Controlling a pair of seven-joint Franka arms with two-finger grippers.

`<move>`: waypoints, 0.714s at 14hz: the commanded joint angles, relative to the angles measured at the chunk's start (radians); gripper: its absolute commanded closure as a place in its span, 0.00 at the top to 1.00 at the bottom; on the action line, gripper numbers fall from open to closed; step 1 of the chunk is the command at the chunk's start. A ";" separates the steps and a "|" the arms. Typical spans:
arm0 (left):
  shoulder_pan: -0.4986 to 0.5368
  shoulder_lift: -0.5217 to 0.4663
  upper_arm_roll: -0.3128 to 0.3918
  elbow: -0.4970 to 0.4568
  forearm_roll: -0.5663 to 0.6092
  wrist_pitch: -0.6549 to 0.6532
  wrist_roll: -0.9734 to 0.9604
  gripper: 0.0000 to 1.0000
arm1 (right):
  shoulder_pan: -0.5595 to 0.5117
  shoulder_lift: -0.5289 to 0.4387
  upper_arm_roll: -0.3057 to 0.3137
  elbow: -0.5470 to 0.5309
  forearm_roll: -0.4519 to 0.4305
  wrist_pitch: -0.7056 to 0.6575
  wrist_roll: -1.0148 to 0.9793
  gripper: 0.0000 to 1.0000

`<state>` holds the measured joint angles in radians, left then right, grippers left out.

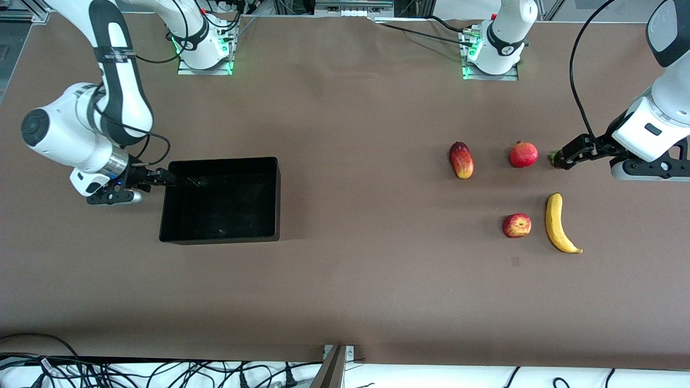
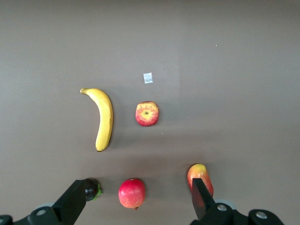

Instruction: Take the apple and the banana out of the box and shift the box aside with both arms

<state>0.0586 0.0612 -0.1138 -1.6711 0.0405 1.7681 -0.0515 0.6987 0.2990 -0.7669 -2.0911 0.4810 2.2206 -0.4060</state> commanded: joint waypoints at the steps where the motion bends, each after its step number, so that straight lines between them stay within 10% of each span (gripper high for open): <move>1: -0.017 -0.003 0.019 -0.002 -0.019 0.008 -0.002 1.00 | 0.002 -0.017 -0.035 0.165 -0.128 -0.216 0.076 1.00; 10: -0.017 -0.004 0.023 0.002 -0.044 0.008 -0.044 1.00 | -0.001 -0.018 -0.107 0.644 -0.341 -0.723 0.099 1.00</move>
<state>0.0560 0.0612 -0.1080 -1.6710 0.0174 1.7701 -0.0958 0.6989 0.2694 -0.8443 -1.5081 0.1562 1.5433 -0.2842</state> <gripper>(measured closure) 0.000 0.000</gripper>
